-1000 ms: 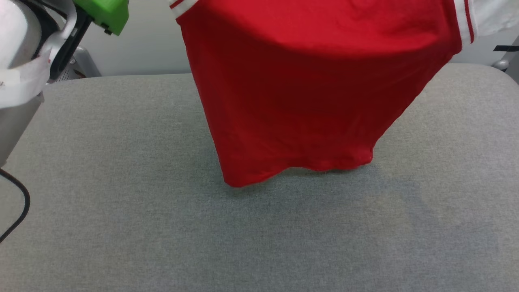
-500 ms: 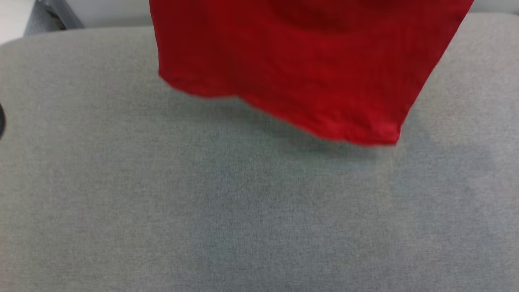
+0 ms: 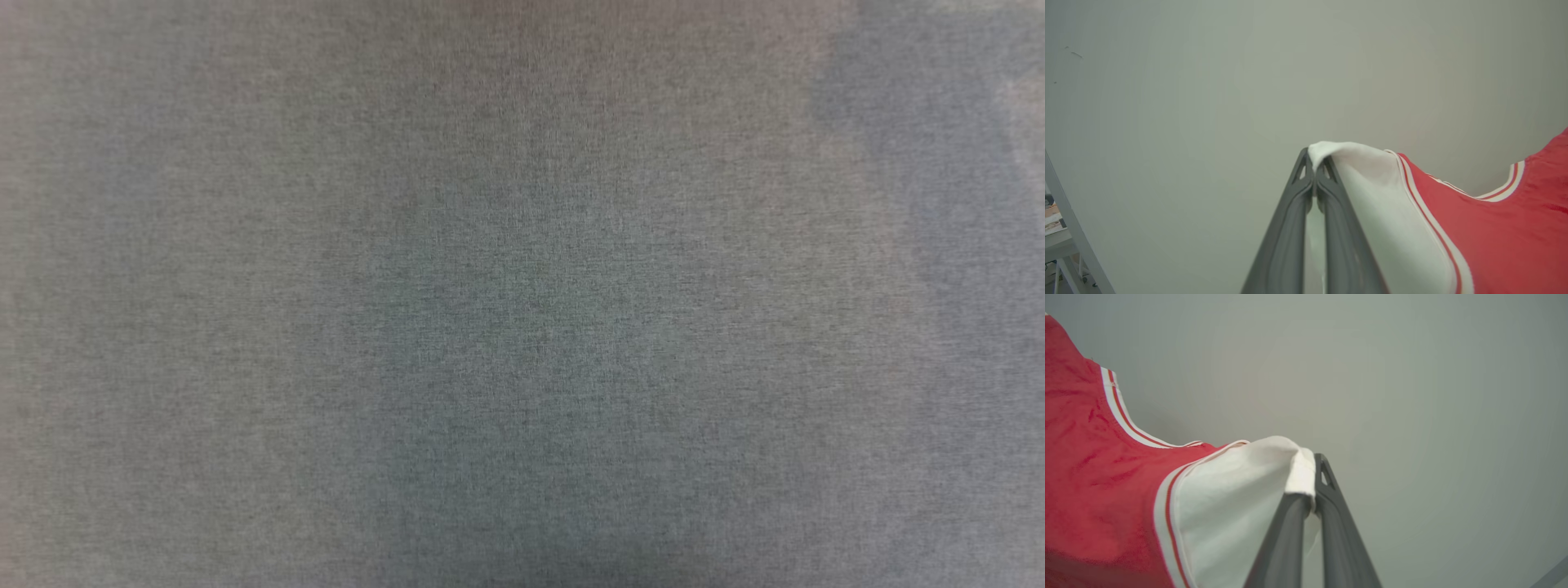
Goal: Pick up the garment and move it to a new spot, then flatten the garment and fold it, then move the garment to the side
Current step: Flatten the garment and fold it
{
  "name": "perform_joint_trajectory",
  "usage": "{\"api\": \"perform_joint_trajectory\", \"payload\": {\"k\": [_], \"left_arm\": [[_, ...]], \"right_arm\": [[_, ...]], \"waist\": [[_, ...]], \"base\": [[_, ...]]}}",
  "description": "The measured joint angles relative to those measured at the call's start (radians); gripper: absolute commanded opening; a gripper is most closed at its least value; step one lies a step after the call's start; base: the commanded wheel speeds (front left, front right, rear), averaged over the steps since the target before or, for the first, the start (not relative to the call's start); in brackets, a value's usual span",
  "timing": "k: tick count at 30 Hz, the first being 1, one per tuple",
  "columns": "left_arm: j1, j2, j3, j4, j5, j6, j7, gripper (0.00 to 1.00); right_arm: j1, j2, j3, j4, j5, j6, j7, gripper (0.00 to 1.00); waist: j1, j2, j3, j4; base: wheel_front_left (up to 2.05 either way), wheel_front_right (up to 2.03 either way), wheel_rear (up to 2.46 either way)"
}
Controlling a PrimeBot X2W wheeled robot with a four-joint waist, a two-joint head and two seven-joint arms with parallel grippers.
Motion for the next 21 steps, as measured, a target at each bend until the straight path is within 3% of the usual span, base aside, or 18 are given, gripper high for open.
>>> {"api": "perform_joint_trajectory", "payload": {"k": [6,10,18,21], "left_arm": [[0.029,0.001,0.002,0.061,-0.007,-0.03,-0.057,0.0],[0.148,0.025,0.01,0.042,-0.023,-0.043,-0.083,0.0],[0.511,0.062,0.028,-0.084,-0.091,-0.04,-0.099,0.0],[0.669,0.074,0.042,-0.136,-0.127,-0.018,-0.099,0.0]], "right_arm": [[0.006,0.024,0.097,0.062,0.058,0.0,-0.078,0.0],[0.083,0.017,0.159,0.07,0.108,0.0,-0.131,0.0],[0.344,-0.073,0.275,-0.025,0.225,0.0,-0.211,0.0],[0.459,-0.104,0.305,-0.073,0.274,0.0,-0.239,0.0]], "waist": [[0.0,0.0,0.059,-0.003],[-0.0001,0.0,0.048,-0.009],[-0.0002,0.0,-0.042,-0.003],[-0.0002,0.0,-0.082,0.002]], "base": [[0.0,0.0,0.0],[0.0,0.0,0.0],[0.0,0.0,0.0],[0.0,0.0,0.0]]}}
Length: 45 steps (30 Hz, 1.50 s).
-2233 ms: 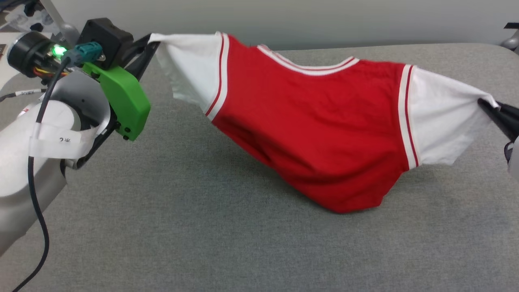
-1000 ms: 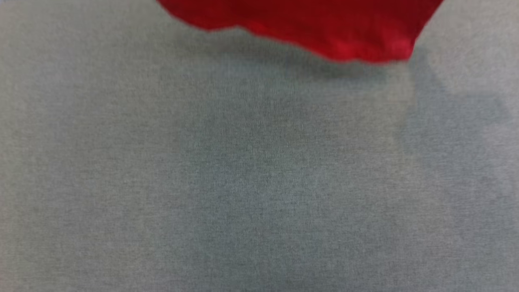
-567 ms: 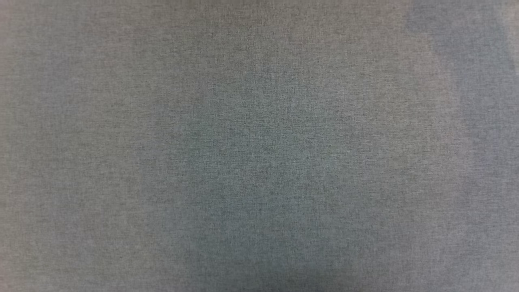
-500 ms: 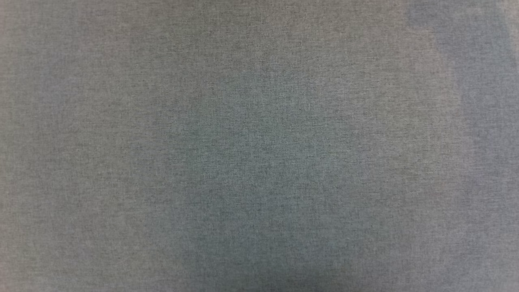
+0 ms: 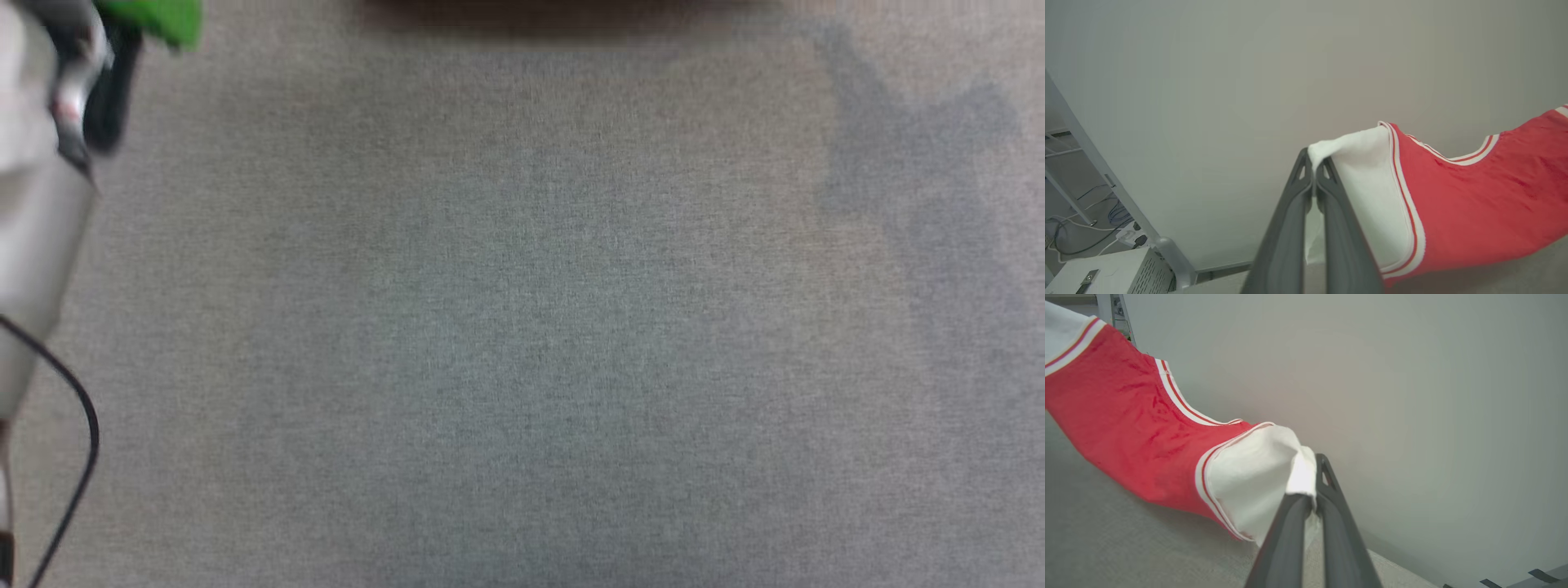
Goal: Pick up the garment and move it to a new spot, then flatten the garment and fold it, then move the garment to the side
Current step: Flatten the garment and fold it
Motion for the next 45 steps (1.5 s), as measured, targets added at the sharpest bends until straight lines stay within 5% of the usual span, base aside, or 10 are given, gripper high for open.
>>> {"api": "perform_joint_trajectory", "payload": {"k": [10,20,31,40,43,45], "left_arm": [[0.543,0.064,0.054,-0.208,-0.077,0.086,-0.001,0.0],[0.96,0.098,0.113,-0.246,-0.167,0.133,-0.001,0.0],[1.244,0.119,0.148,-0.308,-0.188,0.188,-0.001,0.0],[1.273,0.102,0.148,-0.349,-0.171,0.21,-0.001,0.0],[1.272,0.089,0.153,-0.366,-0.154,0.215,-0.001,0.0],[1.271,0.076,0.161,-0.379,-0.144,0.219,-0.001,0.0]], "right_arm": [[0.425,-0.077,0.078,-0.142,0.078,0.0,-0.058,0.0],[0.869,-0.059,0.042,-0.123,0.133,0.0,-0.097,0.0],[1.168,-0.042,-0.058,-0.119,0.142,0.0,-0.109,0.0],[1.287,-0.024,-0.176,-0.133,0.12,0.0,-0.075,0.0],[1.308,-0.011,-0.241,-0.143,0.119,0.0,-0.068,1.0],[1.319,-0.01,-0.284,-0.153,0.108,0.0,-0.064,1.0]], "waist": [[-0.0002,0.0,-0.144,0.002],[-0.0002,0.0,-0.315,-0.015],[-0.0002,0.0,-0.427,-0.035],[-0.0002,0.0,-0.435,-0.013],[-0.0001,0.0,-0.432,-0.006],[-0.0002,0.0,-0.427,-0.003]], "base": [[0.0,0.0,0.0],[0.0,0.0,0.0],[0.0,0.0,0.0],[0.0,0.0,0.0],[0.0,0.0,0.0],[0.0,0.0,0.0]]}}
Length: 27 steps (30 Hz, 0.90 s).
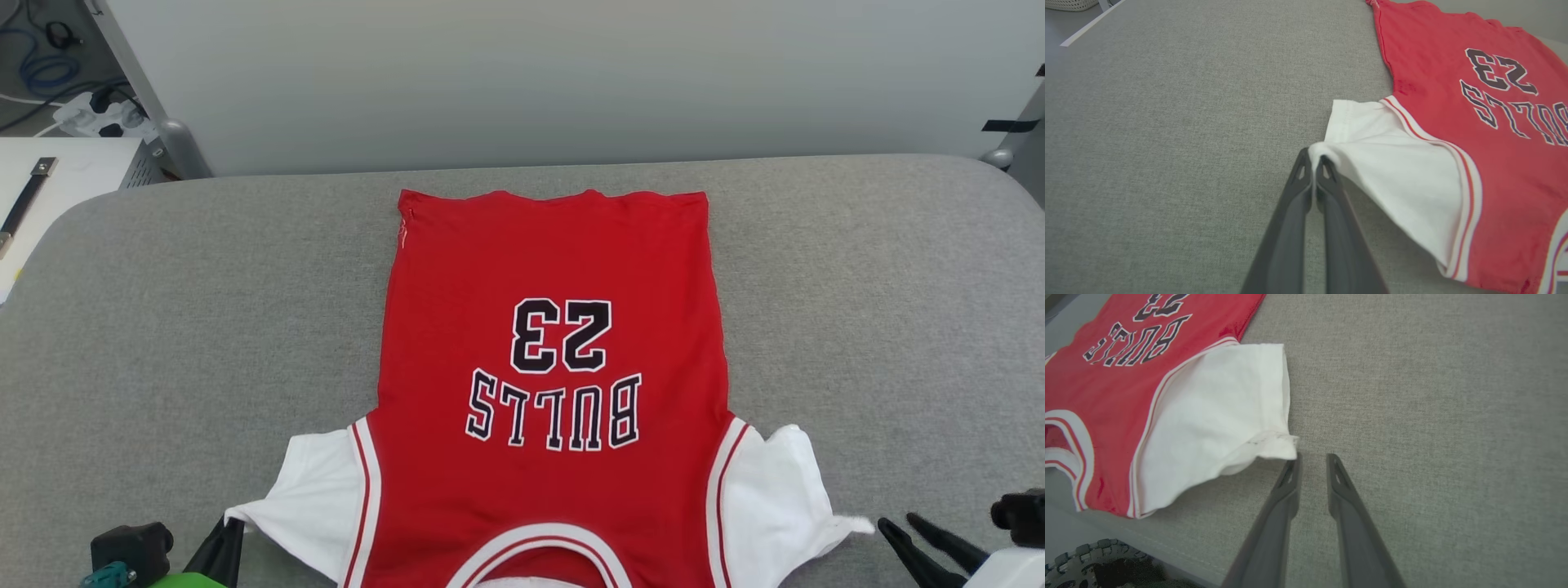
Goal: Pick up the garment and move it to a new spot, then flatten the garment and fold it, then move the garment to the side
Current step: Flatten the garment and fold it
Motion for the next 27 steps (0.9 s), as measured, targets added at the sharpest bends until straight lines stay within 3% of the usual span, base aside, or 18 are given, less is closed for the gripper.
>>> {"api": "perform_joint_trajectory", "payload": {"k": [8,14,19,27], "left_arm": [[-0.013,-0.032,0.029,-0.08,0.066,0.021,0.0,0.0],[-0.051,-0.078,0.071,-0.151,0.125,0.038,0.0,0.0],[-0.098,-0.122,0.09,-0.195,0.183,0.038,0.0,0.0],[-0.182,-0.241,0.113,-0.228,0.277,0.002,0.0,0.0]], "right_arm": [[0.009,-0.06,-0.289,-0.146,-0.077,0.0,0.019,1.0],[-0.194,-0.082,-0.474,-0.293,-0.174,0.0,0.155,1.0],[-0.468,-0.074,-0.495,-0.368,-0.221,0.0,0.386,1.0],[-0.86,-0.049,-0.363,-0.205,-0.204,0.0,0.91,1.0]], "waist": [[0.0,0.0,0.037,0.022],[0.0001,0.0,0.099,0.05],[0.0001,0.0,0.172,0.085],[0.0003,0.0,0.306,0.162]], "base": [[0.0,0.0,0.0],[0.0,0.0,0.0],[0.0,0.0,0.0],[0.0,0.0,0.0]]}}
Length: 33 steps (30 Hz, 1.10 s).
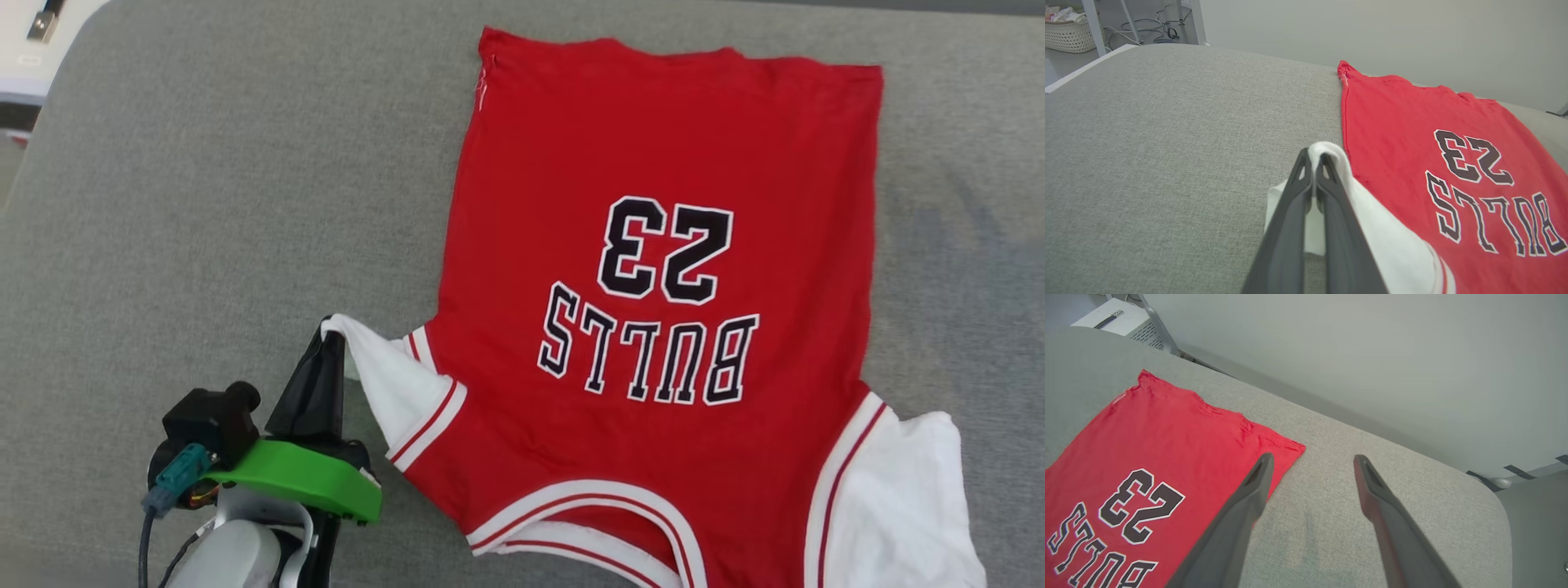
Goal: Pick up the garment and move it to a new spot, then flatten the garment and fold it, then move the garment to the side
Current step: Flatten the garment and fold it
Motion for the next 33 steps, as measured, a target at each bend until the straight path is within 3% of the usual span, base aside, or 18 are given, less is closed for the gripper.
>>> {"api": "perform_joint_trajectory", "payload": {"k": [3,7,16,25,26,27,28,33], "left_arm": [[-0.018,-0.04,0.009,-0.007,0.027,-0.02,0.0,0.0],[-0.035,-0.096,0.03,-0.01,0.058,-0.052,0.0,0.0],[-0.071,-0.194,0.077,0.003,0.134,-0.122,0.0,0.0],[-0.082,-0.254,0.126,0.036,0.188,-0.18,0.0,0.0],[-0.082,-0.258,0.131,0.041,0.195,-0.185,0.0,0.0],[-0.082,-0.263,0.135,0.044,0.2,-0.19,0.0,0.0],[-0.082,-0.265,0.14,0.048,0.204,-0.194,0.0,0.0],[-0.08,-0.278,0.176,0.073,0.233,-0.204,0.0,0.0]], "right_arm": [[-0.103,0.026,0.021,0.106,0.037,0.0,0.21,1.0],[-0.216,0.064,0.032,0.204,0.012,0.0,0.375,1.0],[-0.292,0.119,0.076,0.317,-0.105,0.0,0.43,1.0],[-0.28,0.078,0.109,0.305,-0.116,0.0,0.411,1.0],[-0.281,0.072,0.109,0.3,-0.115,0.0,0.405,0.74],[-0.281,0.068,0.107,0.3,-0.112,0.0,0.4,0.11],[-0.282,0.064,0.107,0.3,-0.112,0.0,0.394,0.0],[-0.28,0.071,0.111,0.328,-0.116,0.0,0.309,0.0]], "waist": [[0.0,0.0,0.052,0.029],[0.0,0.0,0.123,0.066],[0.0001,0.0,0.264,0.143],[-0.0002,-0.0001,0.345,0.193],[-0.0002,0.0,0.349,0.197],[-0.0002,0.0,0.351,0.2],[-0.0002,-0.0001,0.351,0.201],[-0.0001,0.0,0.331,0.196]], "base": [[0.0,0.0,0.0],[0.0,0.0,0.0],[0.0,0.0,0.0],[0.0,0.0,0.0],[0.0,0.0,0.0],[0.0,0.0,0.0],[0.0,0.0,0.0],[0.0,0.0,0.0]]}}
